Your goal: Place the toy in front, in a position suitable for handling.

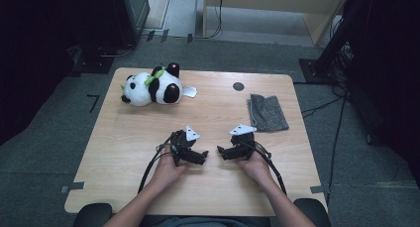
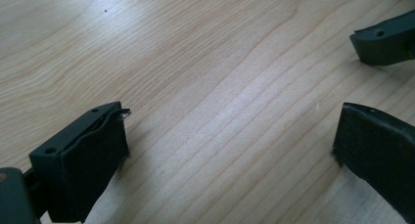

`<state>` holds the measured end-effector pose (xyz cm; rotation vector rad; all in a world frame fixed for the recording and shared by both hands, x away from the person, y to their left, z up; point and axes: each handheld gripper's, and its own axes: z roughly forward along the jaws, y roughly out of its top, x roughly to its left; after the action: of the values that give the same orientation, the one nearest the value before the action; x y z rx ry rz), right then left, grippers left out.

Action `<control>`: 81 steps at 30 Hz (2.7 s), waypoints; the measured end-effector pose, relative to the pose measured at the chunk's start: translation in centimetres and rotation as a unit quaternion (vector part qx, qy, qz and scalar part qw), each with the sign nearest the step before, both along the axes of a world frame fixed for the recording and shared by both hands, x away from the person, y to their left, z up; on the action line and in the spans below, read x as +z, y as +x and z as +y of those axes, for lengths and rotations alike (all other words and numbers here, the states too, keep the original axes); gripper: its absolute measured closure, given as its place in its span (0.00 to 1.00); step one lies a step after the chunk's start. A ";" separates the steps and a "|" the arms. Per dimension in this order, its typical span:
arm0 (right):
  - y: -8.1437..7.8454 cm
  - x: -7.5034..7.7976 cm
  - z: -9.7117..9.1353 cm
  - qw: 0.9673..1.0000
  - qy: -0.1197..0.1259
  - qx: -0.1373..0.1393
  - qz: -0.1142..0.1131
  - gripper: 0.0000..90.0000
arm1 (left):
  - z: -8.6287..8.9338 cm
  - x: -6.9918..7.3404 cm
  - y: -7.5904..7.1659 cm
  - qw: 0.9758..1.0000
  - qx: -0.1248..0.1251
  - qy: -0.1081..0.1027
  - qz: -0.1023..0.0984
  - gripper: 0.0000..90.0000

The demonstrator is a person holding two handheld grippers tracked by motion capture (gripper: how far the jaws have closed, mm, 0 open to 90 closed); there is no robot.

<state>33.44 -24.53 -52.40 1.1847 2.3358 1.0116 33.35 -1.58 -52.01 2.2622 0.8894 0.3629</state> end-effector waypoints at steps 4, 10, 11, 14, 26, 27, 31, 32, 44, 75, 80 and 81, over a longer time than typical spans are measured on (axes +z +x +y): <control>0.0 0.0 0.0 1.000 0.000 0.000 0.000 0.06 | 0.3 0.0 0.0 1.000 -0.023 0.000 0.000 0.00; 0.0 0.0 0.0 1.000 0.000 0.000 0.000 0.06 | 0.3 0.0 0.1 1.000 -0.021 -0.001 -0.001 0.00; 0.0 0.0 0.0 1.000 0.000 -0.001 0.000 0.06 | 0.4 0.0 0.1 1.000 -0.021 -0.001 -0.001 0.00; 0.0 0.0 0.0 1.000 0.000 0.000 0.000 0.06 | 0.5 0.2 0.0 1.000 -0.020 -0.003 -0.003 0.05; 0.0 0.0 0.0 1.000 0.000 -0.001 0.000 0.06 | 0.8 0.6 0.1 1.000 -0.010 -0.006 0.004 0.18; 0.0 0.0 0.0 1.000 0.000 -0.001 0.000 0.06 | 0.8 0.6 0.2 1.000 -0.010 -0.007 0.006 0.18; 0.0 0.0 0.0 1.000 0.000 0.000 0.000 0.06 | 0.9 0.7 0.3 1.000 -0.013 -0.017 0.018 0.18; 0.0 0.0 0.0 1.000 0.000 0.000 0.000 0.06 | 0.9 0.8 0.2 0.999 -0.013 -0.022 0.022 0.20; 0.0 0.0 0.0 1.000 0.000 -0.002 0.001 0.06 | 2.0 2.2 0.5 0.999 -0.020 -0.043 0.023 0.27; 0.0 0.0 0.0 1.000 0.000 0.000 0.000 0.05 | 4.9 5.9 3.4 0.997 -0.004 -0.072 0.020 0.29; 0.1 0.0 0.0 1.000 -0.001 0.001 0.000 0.05 | 5.9 6.9 3.9 0.996 -0.007 -0.086 0.010 0.33; 0.1 0.0 0.0 1.000 -0.001 0.002 -0.001 0.05 | 6.2 7.1 4.0 0.996 -0.002 -0.088 0.006 0.33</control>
<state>33.52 -24.52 -52.40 1.1773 2.3385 1.0111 37.32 4.58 -44.93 2.1053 0.8865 0.2583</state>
